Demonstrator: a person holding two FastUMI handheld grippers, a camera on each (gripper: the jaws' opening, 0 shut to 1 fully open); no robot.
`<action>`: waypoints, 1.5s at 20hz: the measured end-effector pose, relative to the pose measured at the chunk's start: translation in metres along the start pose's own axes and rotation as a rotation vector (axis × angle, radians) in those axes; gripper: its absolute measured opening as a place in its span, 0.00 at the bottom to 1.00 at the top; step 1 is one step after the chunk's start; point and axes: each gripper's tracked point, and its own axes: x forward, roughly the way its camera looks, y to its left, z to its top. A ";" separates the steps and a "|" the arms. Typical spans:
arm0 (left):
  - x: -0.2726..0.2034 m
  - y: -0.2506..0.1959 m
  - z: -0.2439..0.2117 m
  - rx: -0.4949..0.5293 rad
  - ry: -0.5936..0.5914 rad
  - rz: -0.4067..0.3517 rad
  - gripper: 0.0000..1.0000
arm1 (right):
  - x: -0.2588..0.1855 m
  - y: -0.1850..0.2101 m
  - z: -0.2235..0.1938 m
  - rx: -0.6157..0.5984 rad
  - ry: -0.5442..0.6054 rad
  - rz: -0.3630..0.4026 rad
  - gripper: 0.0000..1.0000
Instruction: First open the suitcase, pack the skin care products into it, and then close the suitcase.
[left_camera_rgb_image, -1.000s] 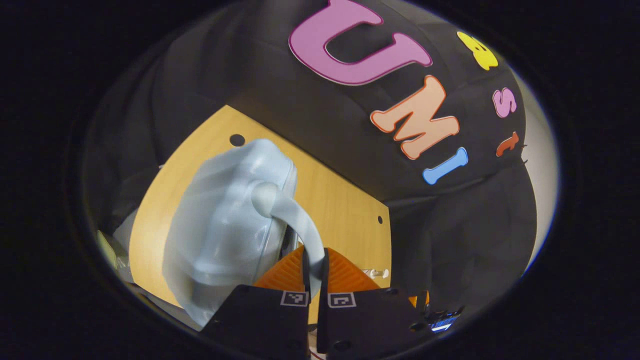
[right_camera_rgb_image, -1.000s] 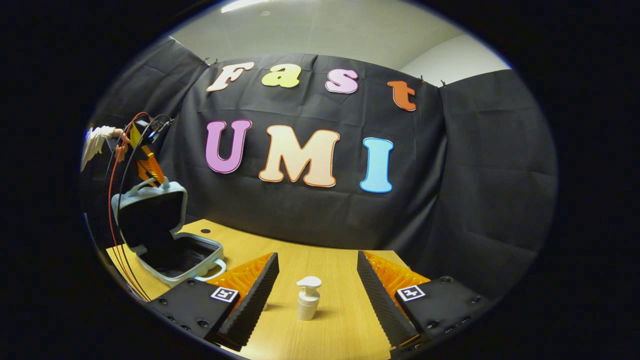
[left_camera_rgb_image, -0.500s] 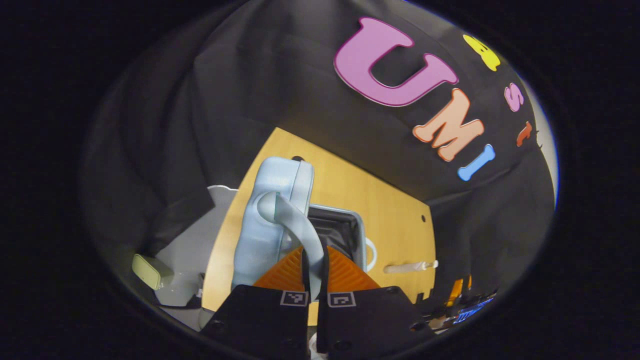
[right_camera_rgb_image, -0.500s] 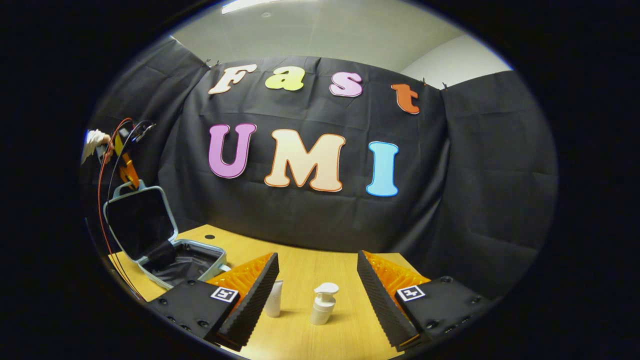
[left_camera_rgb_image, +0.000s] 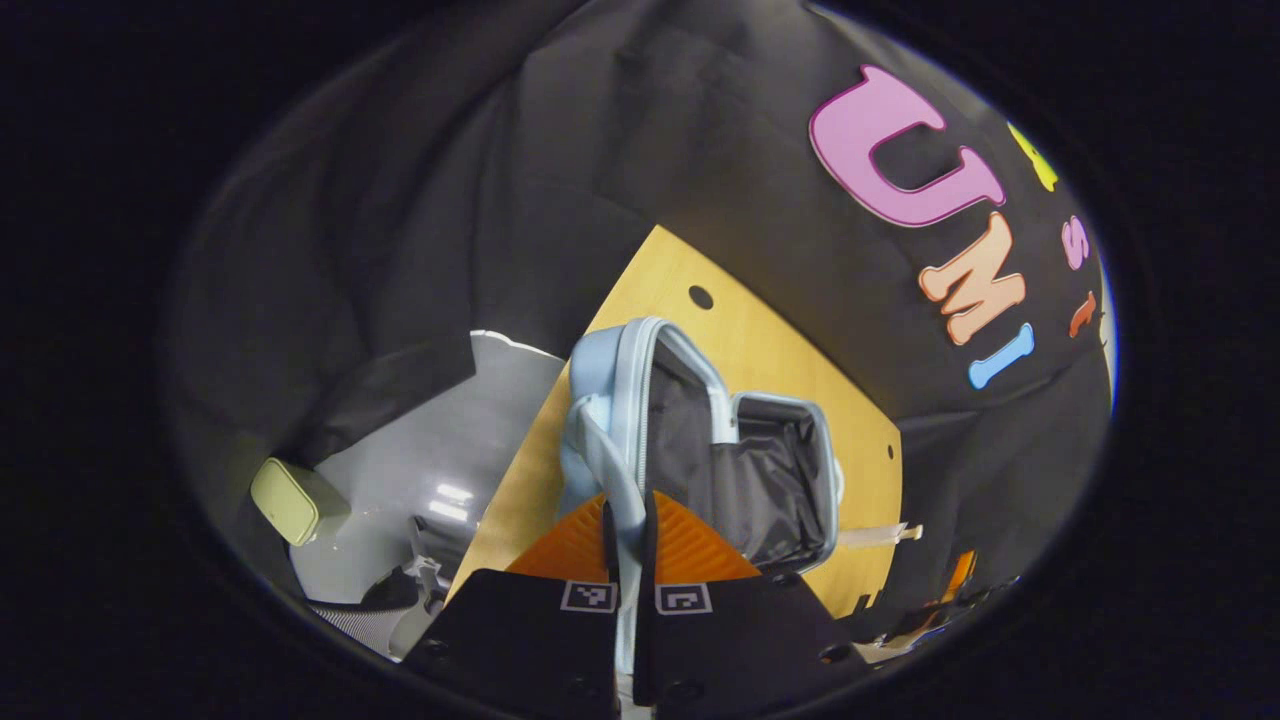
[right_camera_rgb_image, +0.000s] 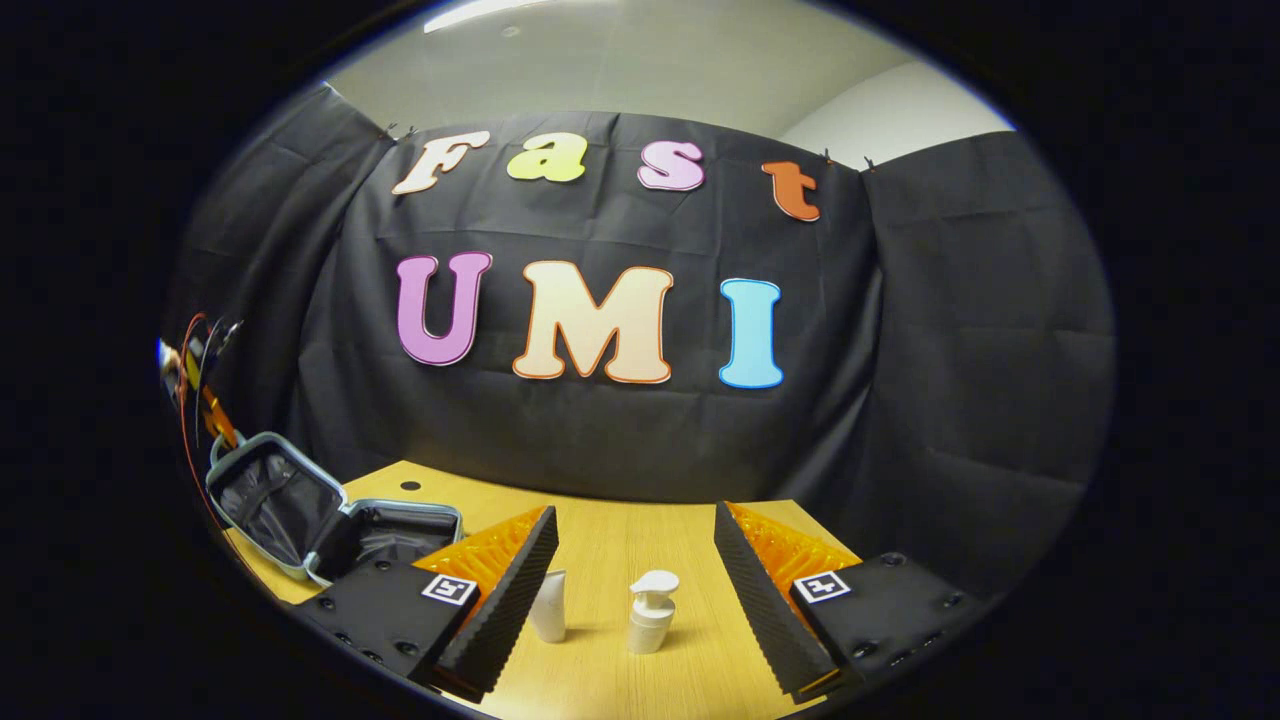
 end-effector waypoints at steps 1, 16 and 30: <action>0.008 0.008 -0.011 -0.010 -0.001 -0.006 0.00 | 0.000 -0.003 0.001 0.000 0.001 -0.008 0.99; 0.002 0.034 -0.045 -0.015 -0.161 0.075 0.81 | -0.013 -0.011 -0.007 0.023 0.010 -0.032 0.99; 0.025 -0.344 -0.084 0.493 -0.629 -0.225 0.96 | 0.033 -0.013 -0.058 0.012 0.087 0.106 0.99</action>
